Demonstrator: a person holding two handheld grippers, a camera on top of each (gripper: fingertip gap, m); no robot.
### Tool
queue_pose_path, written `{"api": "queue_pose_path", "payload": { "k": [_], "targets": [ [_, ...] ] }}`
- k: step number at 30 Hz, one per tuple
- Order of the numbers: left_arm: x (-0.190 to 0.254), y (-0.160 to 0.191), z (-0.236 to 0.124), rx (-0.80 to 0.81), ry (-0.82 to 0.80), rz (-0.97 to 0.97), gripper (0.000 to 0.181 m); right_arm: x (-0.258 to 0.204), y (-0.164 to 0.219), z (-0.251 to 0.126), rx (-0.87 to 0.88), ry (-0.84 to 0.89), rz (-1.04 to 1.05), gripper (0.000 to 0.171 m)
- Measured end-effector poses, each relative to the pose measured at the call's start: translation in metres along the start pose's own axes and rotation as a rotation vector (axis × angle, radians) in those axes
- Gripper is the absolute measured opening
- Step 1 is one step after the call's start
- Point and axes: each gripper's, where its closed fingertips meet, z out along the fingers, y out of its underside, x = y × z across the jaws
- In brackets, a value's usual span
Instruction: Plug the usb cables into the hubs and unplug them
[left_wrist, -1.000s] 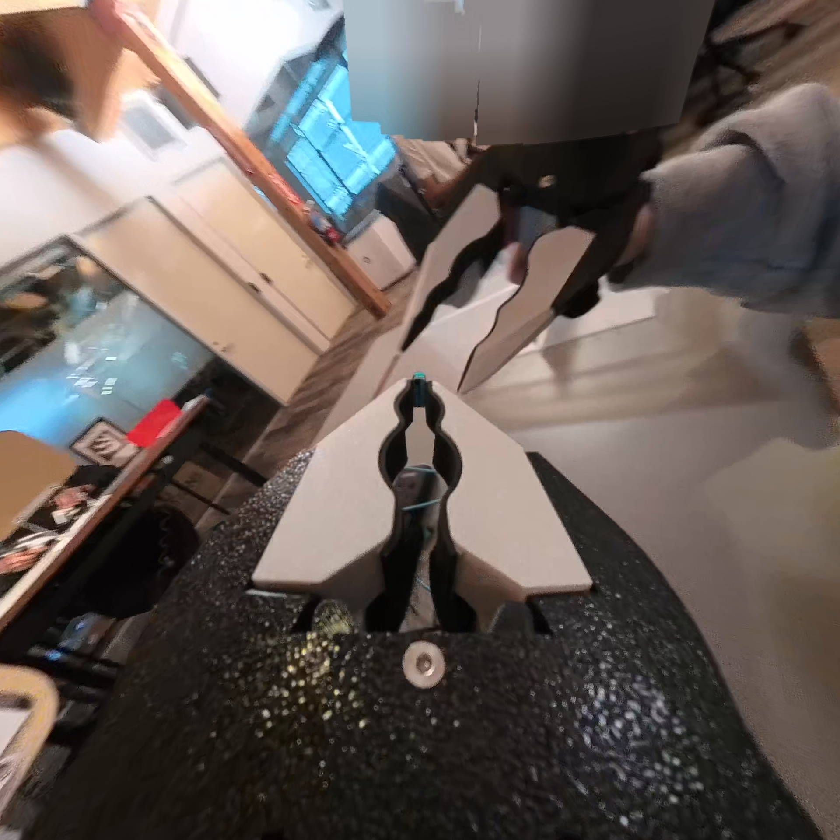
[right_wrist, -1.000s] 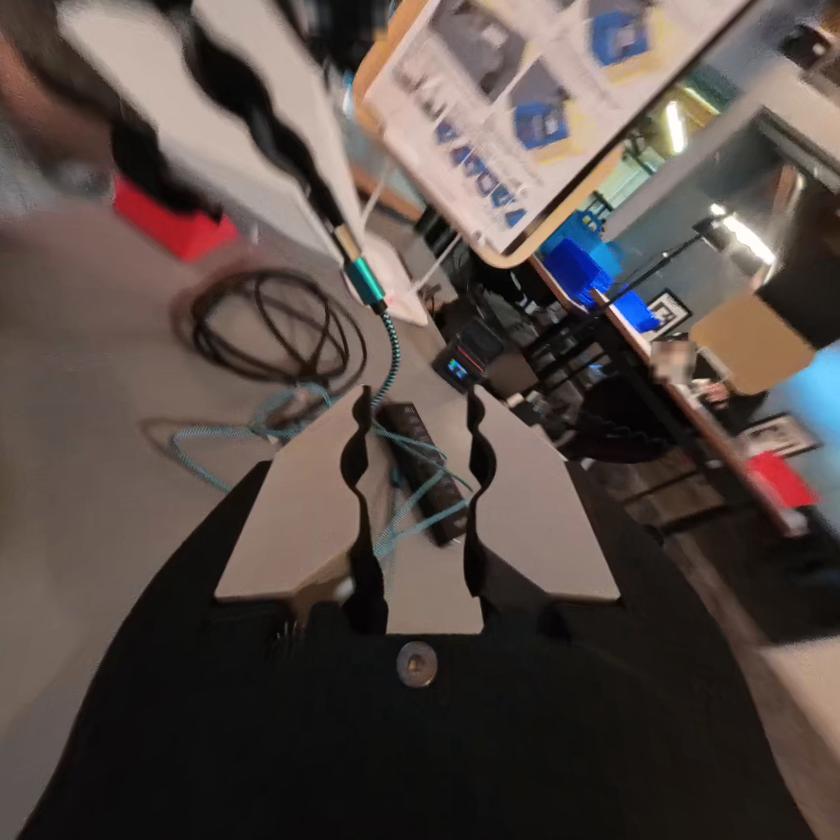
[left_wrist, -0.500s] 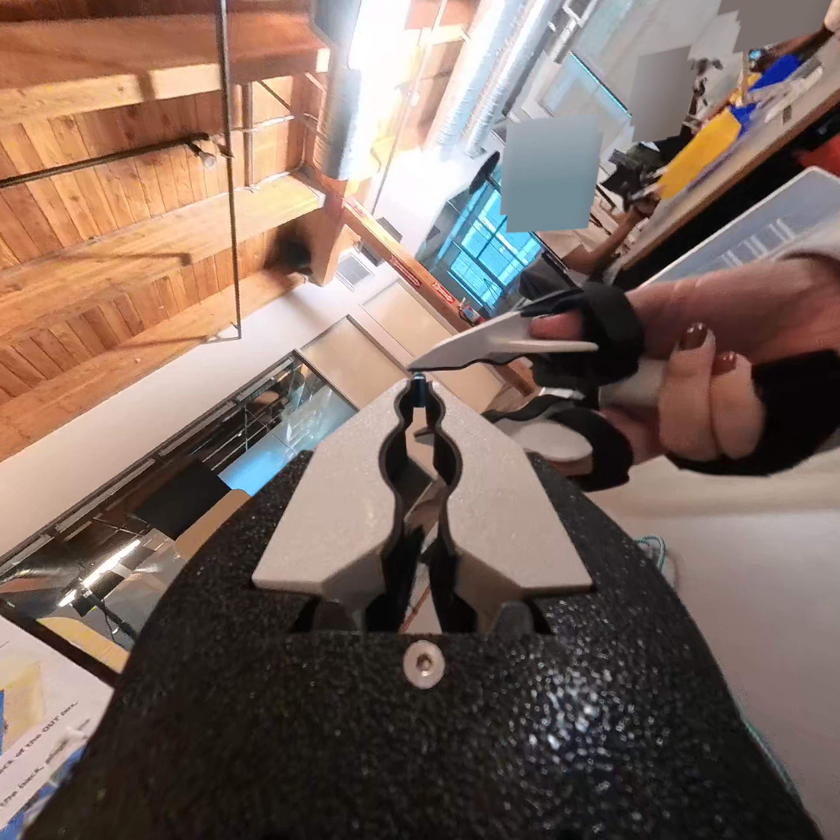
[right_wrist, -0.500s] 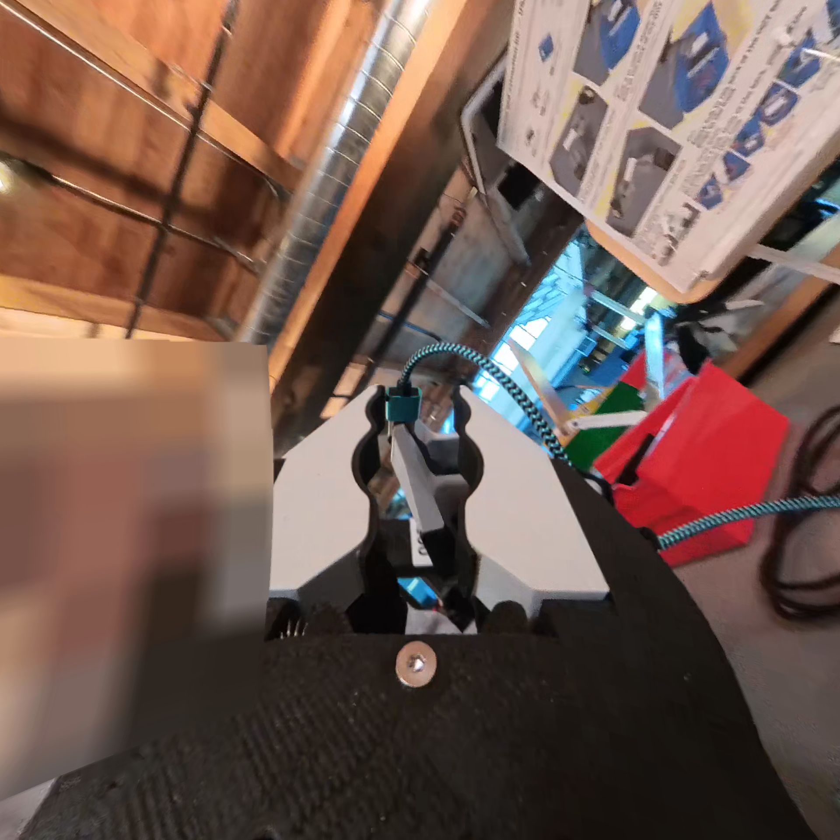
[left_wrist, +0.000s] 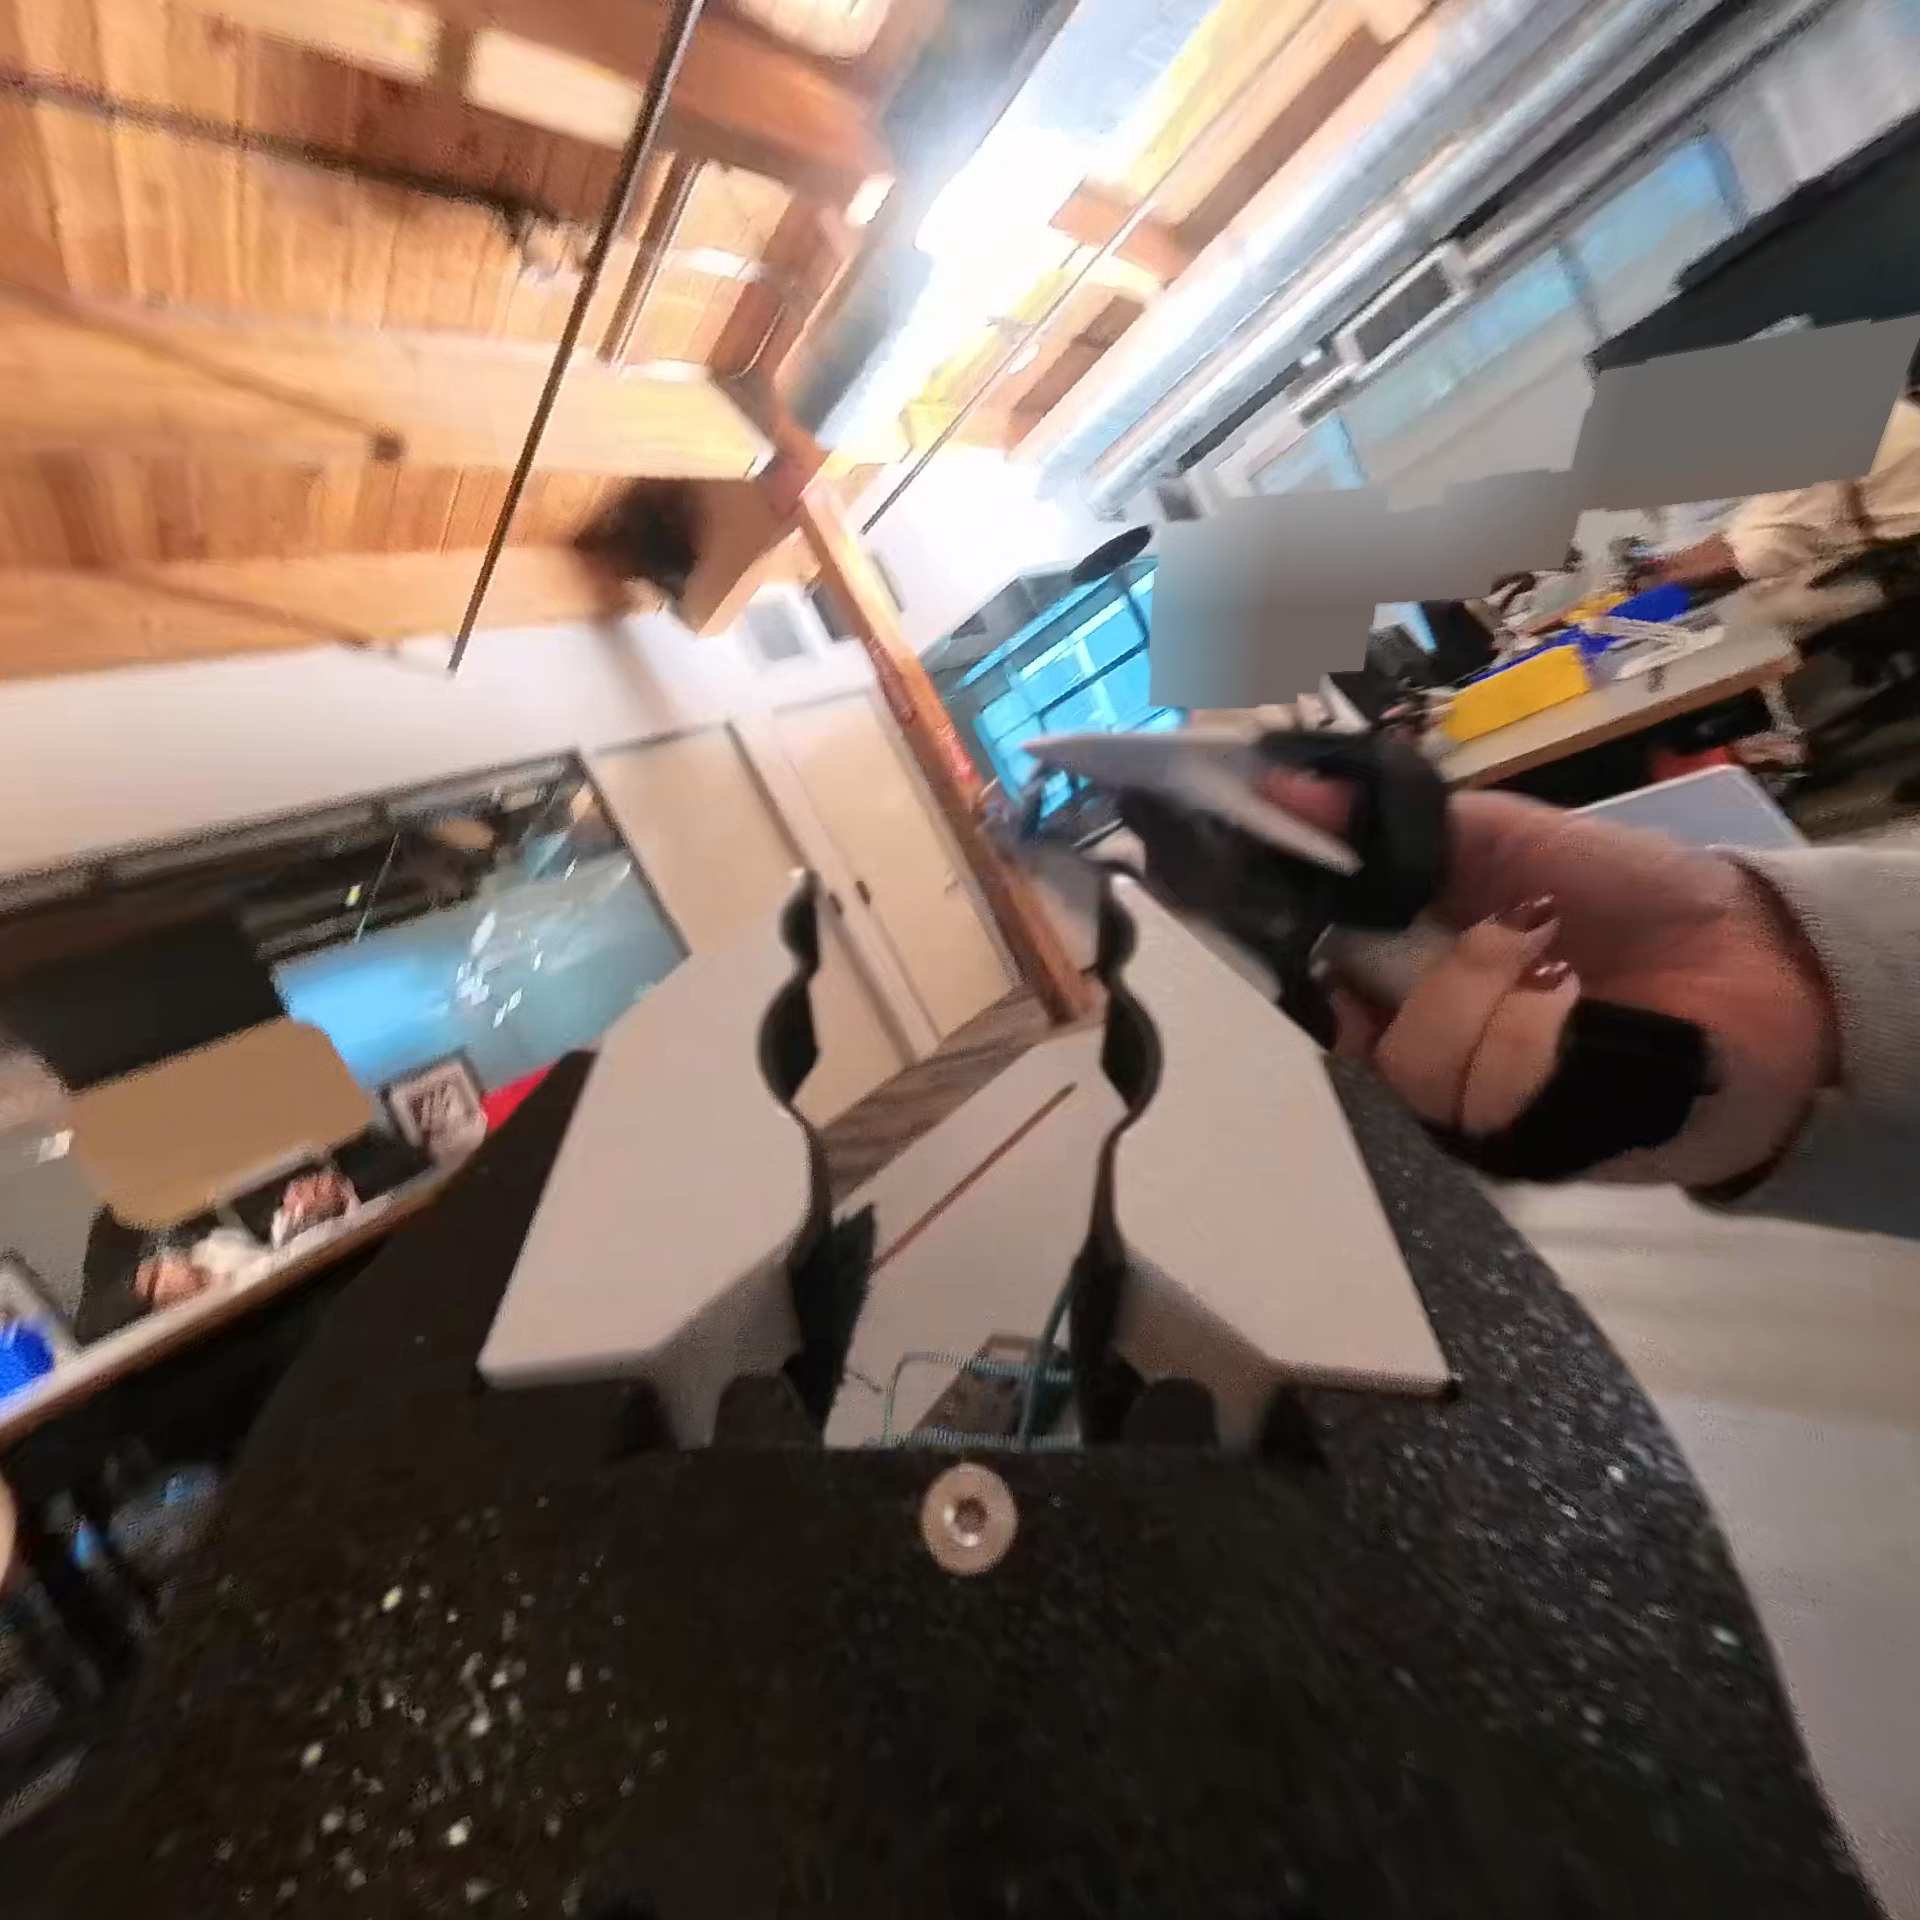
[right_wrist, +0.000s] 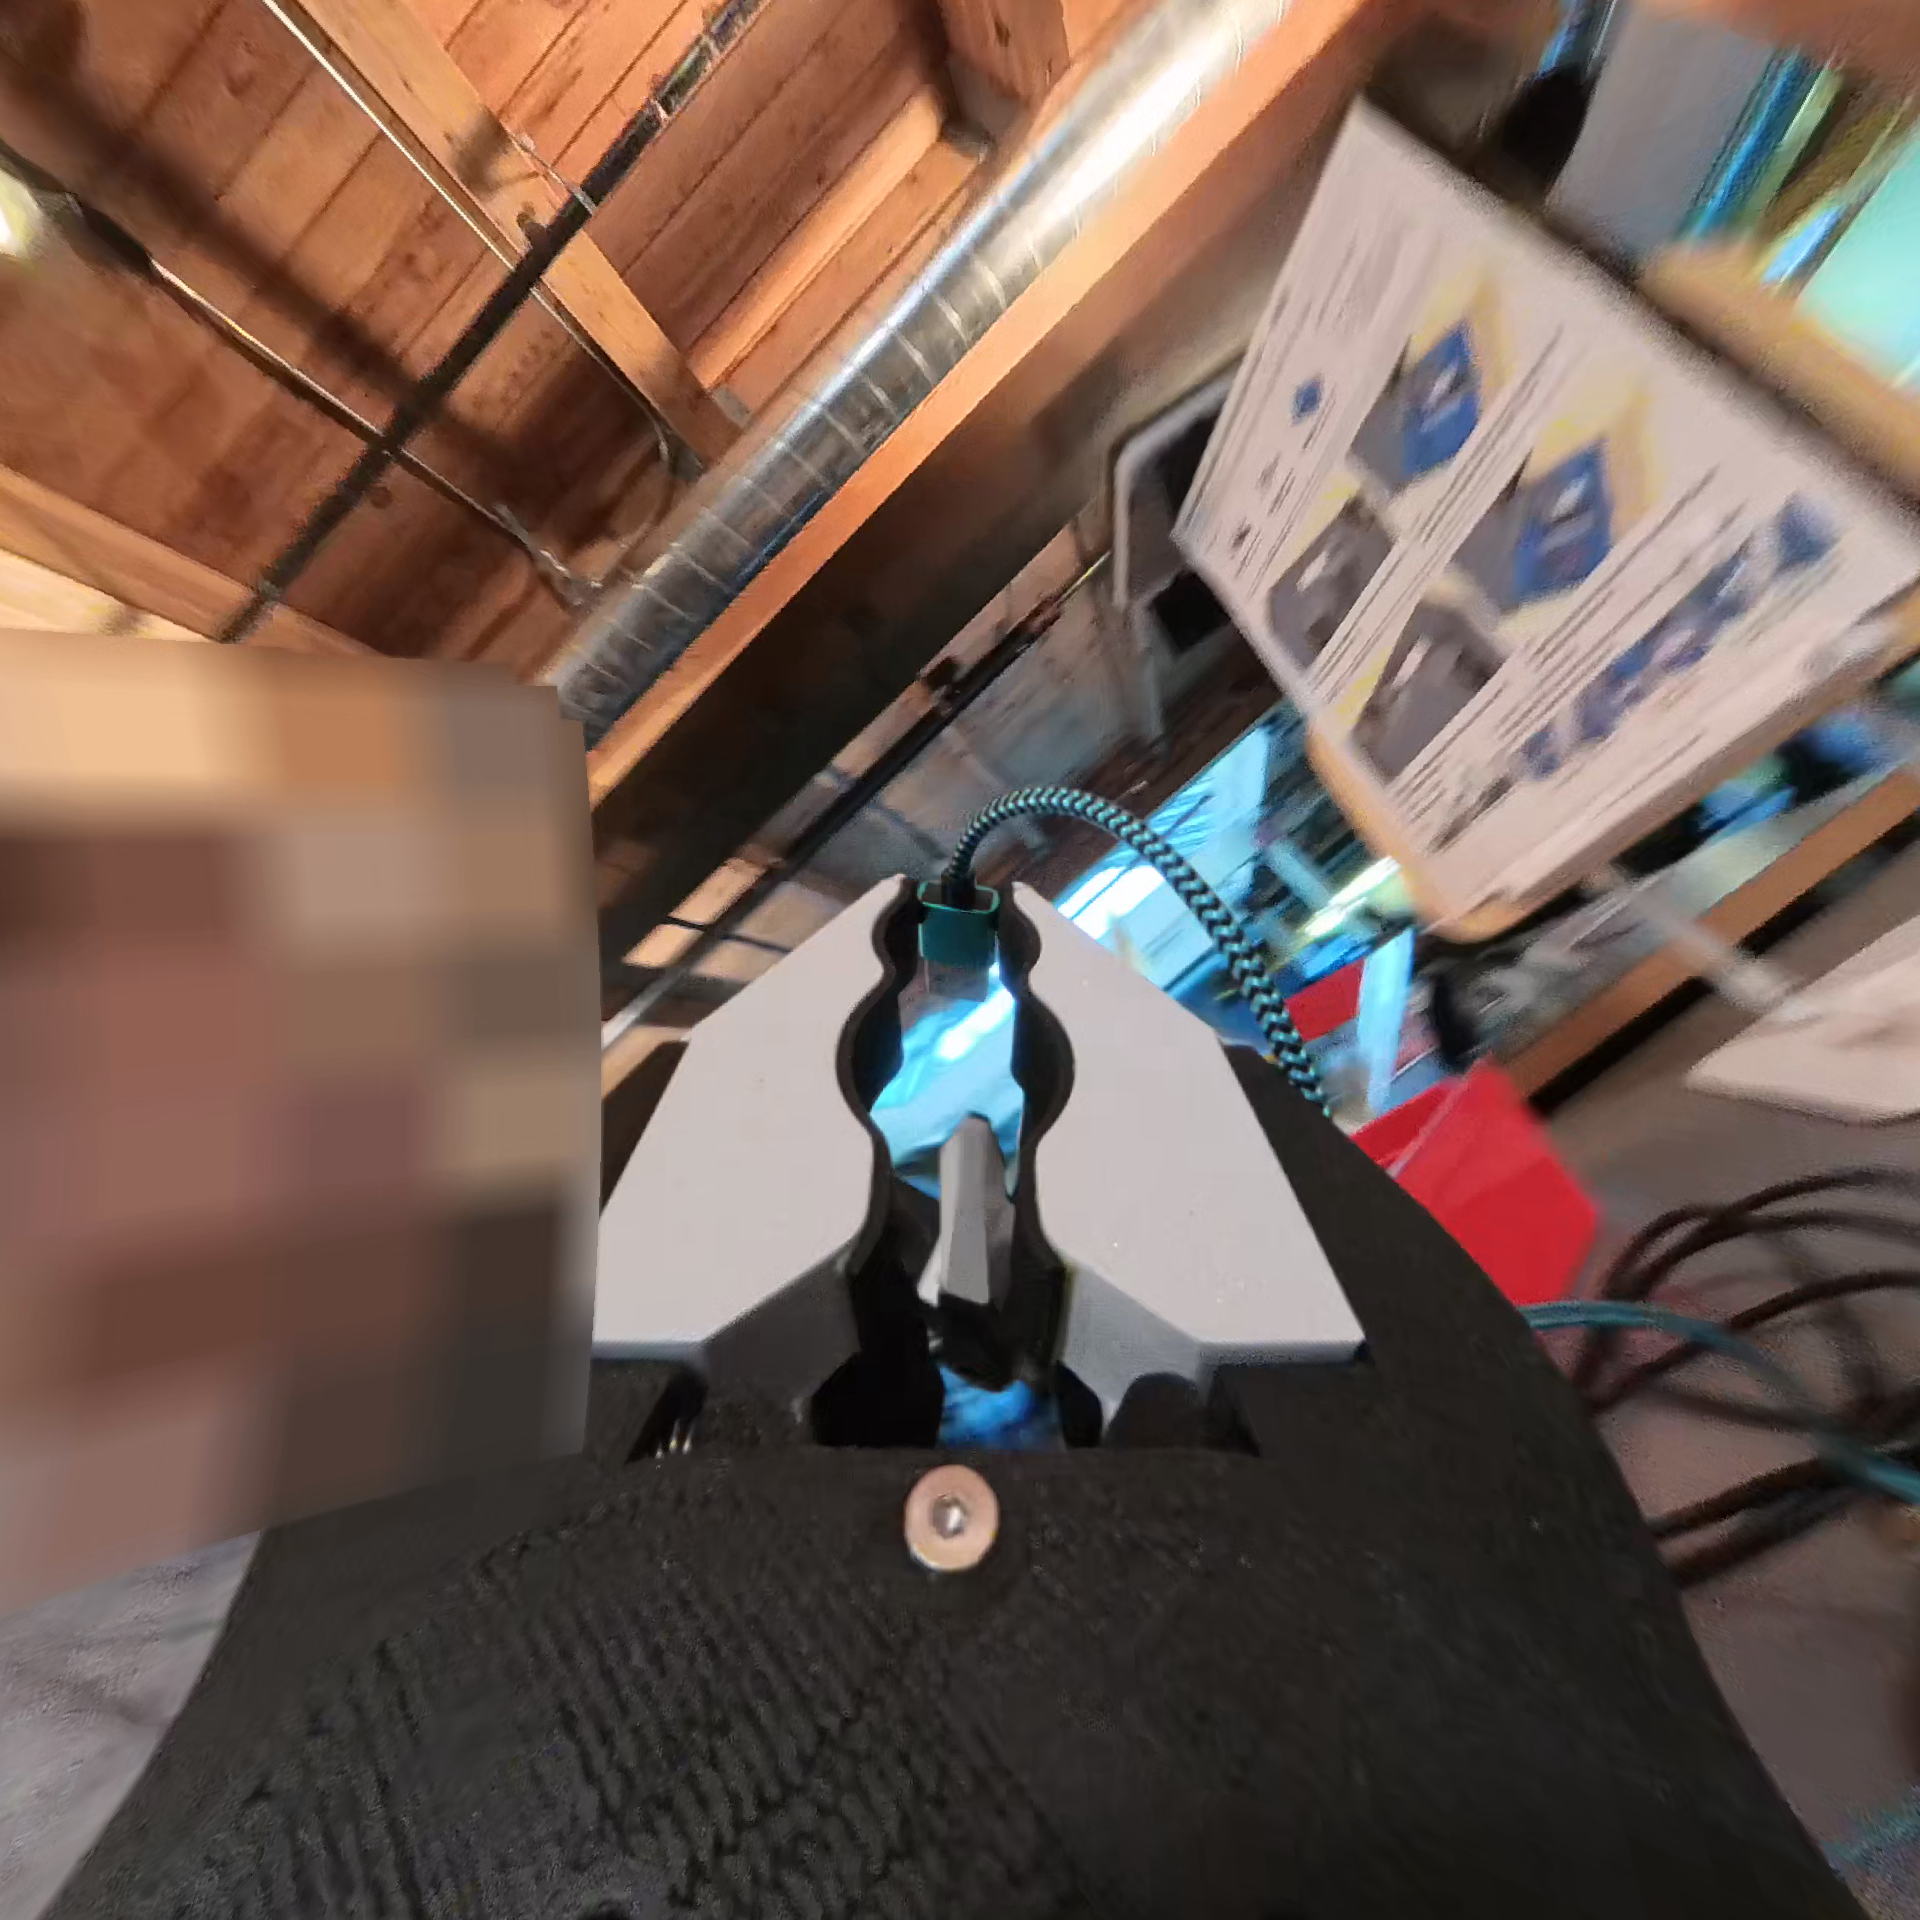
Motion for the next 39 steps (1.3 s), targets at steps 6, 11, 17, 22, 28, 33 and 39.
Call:
{"api": "queue_pose_path", "payload": {
  "k": [6, 11, 17, 22, 28, 33, 39],
  "targets": [
    [-0.056, 0.084, -0.008, -0.378, -0.028, -0.201, 0.059, -0.05, -0.088, -0.013, 0.016, 0.163, -0.54, 0.012],
    [-0.067, 0.186, -0.019, -0.822, 0.132, -0.322, 0.063, -0.08, -0.119, 0.011, -0.132, 0.274, -0.908, 0.013],
    [-0.066, 0.255, -0.036, -1.078, 0.286, -0.367, 0.062, -0.091, -0.148, 0.02, -0.242, 0.43, -1.268, 0.013],
    [-0.056, 0.28, -0.035, -1.103, 0.418, -0.443, 0.074, -0.059, -0.125, 0.028, -0.404, 0.378, -1.199, 0.013],
    [-0.05, 0.296, -0.034, -1.118, 0.527, -0.441, 0.082, 0.045, -0.061, 0.028, -0.633, 0.281, -0.958, 0.013],
    [-0.043, 0.304, -0.035, -1.109, 0.572, -0.428, 0.072, 0.14, -0.019, 0.018, -0.807, 0.277, -0.819, 0.013],
    [-0.044, 0.304, -0.033, -1.068, 0.578, -0.438, 0.061, 0.227, 0.005, -0.003, -0.998, 0.317, -0.763, 0.013]
  ]
}}
